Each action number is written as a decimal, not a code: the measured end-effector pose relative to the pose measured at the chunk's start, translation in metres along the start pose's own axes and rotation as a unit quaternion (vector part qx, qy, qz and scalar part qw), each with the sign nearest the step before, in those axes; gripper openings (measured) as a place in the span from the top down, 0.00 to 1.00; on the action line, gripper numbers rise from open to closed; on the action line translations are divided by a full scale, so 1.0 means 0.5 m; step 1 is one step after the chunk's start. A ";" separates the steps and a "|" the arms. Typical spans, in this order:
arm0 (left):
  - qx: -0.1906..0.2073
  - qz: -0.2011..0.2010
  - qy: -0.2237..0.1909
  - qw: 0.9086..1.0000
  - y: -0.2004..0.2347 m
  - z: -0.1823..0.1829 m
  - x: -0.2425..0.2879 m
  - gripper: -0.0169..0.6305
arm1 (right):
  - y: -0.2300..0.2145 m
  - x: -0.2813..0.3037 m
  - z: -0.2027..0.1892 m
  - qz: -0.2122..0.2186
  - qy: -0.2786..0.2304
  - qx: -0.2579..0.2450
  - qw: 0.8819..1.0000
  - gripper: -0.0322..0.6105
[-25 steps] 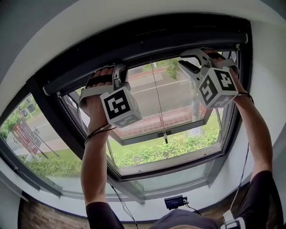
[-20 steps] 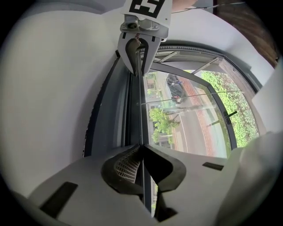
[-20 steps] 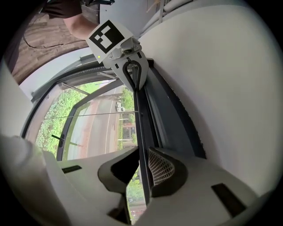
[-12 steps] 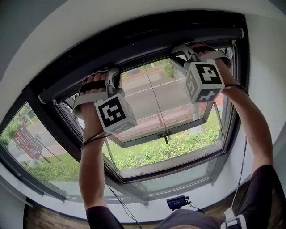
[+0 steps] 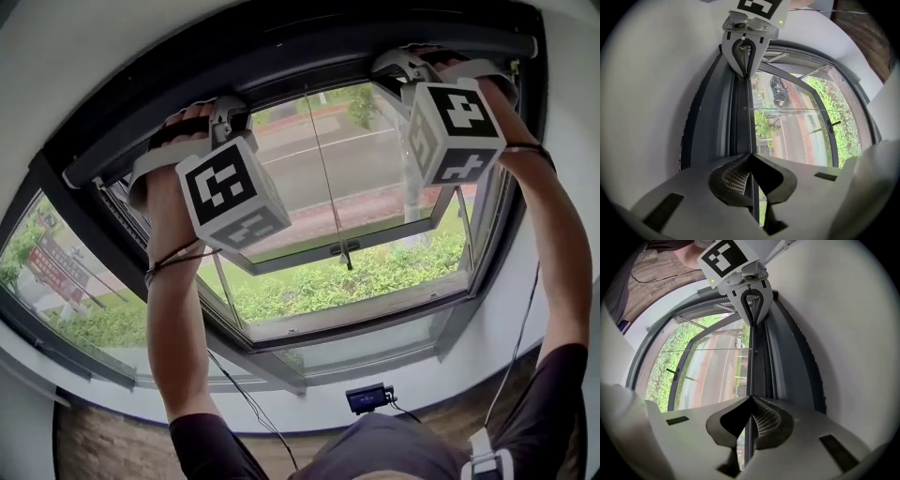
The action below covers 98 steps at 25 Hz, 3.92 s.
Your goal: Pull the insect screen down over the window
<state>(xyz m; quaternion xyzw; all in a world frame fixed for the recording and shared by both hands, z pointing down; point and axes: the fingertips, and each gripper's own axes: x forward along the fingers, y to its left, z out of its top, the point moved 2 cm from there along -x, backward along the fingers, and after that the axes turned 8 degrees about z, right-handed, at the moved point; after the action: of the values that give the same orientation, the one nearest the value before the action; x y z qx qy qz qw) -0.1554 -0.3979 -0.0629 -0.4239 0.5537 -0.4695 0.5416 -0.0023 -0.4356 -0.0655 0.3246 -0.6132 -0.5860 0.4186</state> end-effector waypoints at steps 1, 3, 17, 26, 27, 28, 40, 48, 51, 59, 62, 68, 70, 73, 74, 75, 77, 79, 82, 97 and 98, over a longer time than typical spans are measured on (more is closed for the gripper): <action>-0.002 -0.012 0.000 1.000 -0.003 0.001 -0.002 0.94 | 0.003 -0.004 -0.001 0.006 0.003 -0.001 1.000 0.92; 0.002 -0.041 0.003 0.999 -0.014 -0.004 -0.018 0.95 | 0.015 -0.018 0.003 0.022 0.005 0.000 1.000 0.92; 0.017 -0.060 0.009 0.998 -0.150 -0.004 -0.079 0.95 | 0.172 -0.024 0.026 0.075 -0.011 -0.002 0.997 0.92; -0.020 -0.107 0.003 0.994 -0.232 -0.011 -0.078 0.95 | 0.241 0.014 0.024 0.118 -0.020 0.021 0.993 0.92; -0.019 -0.105 0.010 0.994 -0.250 -0.019 -0.079 0.95 | 0.263 0.025 0.030 0.125 -0.027 0.021 0.992 0.92; -0.015 -0.099 0.018 0.995 -0.266 -0.029 -0.079 0.95 | 0.286 0.037 0.035 0.134 -0.035 0.020 0.990 0.92; -0.039 -0.183 -0.020 0.982 -0.366 -0.005 -0.091 0.95 | 0.373 0.054 0.017 0.177 -0.019 0.068 0.982 0.92; -0.046 -0.203 -0.013 0.978 -0.448 0.011 -0.089 0.95 | 0.449 0.063 0.010 0.210 -0.020 0.044 0.977 0.92; -0.044 -0.227 -0.014 0.973 -0.491 0.011 -0.102 0.95 | 0.490 0.064 0.009 0.227 -0.017 0.051 0.972 0.92; -0.057 -0.264 -0.016 0.963 -0.573 0.019 -0.123 0.95 | 0.572 0.068 0.010 0.265 -0.023 0.075 0.961 0.92; -0.064 -0.290 -0.016 0.955 -0.609 0.012 -0.131 0.95 | 0.606 0.077 0.015 0.287 -0.024 0.077 0.954 0.92; -0.069 -0.305 -0.011 0.950 -0.695 0.019 -0.146 0.95 | 0.694 0.087 0.013 0.298 -0.023 0.089 0.950 0.92; -0.072 -0.315 -0.010 0.946 -0.711 0.021 -0.152 0.95 | 0.712 0.088 0.012 0.302 -0.024 0.086 0.949 0.92; -0.085 -0.344 -0.010 0.935 -0.754 0.023 -0.166 0.95 | 0.758 0.092 0.017 0.322 -0.023 0.088 0.942 0.92; -0.088 -0.353 -0.009 0.931 -0.775 0.023 -0.171 0.95 | 0.778 0.095 0.019 0.330 -0.023 0.088 0.940 0.92; -0.091 -0.362 -0.008 0.928 -0.796 0.024 -0.174 0.95 | 0.800 0.099 0.020 0.337 -0.022 0.089 0.937 0.92; -0.096 -0.371 -0.005 0.924 -0.829 0.026 -0.182 0.95 | 0.836 0.103 0.022 0.345 -0.019 0.092 0.934 0.92; -0.096 -0.370 -0.001 0.924 -0.846 0.026 -0.187 0.95 | 0.853 0.104 0.024 0.346 -0.015 0.093 0.934 0.92; -0.095 -0.369 0.003 0.925 -0.857 0.026 -0.189 0.95 | 0.864 0.104 0.025 0.347 -0.009 0.090 0.934 0.92; -0.104 -0.427 0.013 0.898 -0.978 0.027 -0.223 0.95 | 0.987 0.110 0.036 0.405 0.002 0.093 0.910 0.92; -0.106 -0.431 0.014 0.896 -0.984 0.027 -0.225 0.95 | 0.994 0.110 0.036 0.409 0.002 0.092 0.908 0.92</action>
<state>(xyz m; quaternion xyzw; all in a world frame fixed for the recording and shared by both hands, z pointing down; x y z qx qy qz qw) -0.1549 -0.3870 0.4420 -0.6695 0.3703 -0.6013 0.2303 0.0033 -0.4257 0.4345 0.0840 -0.7426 -0.3040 0.5909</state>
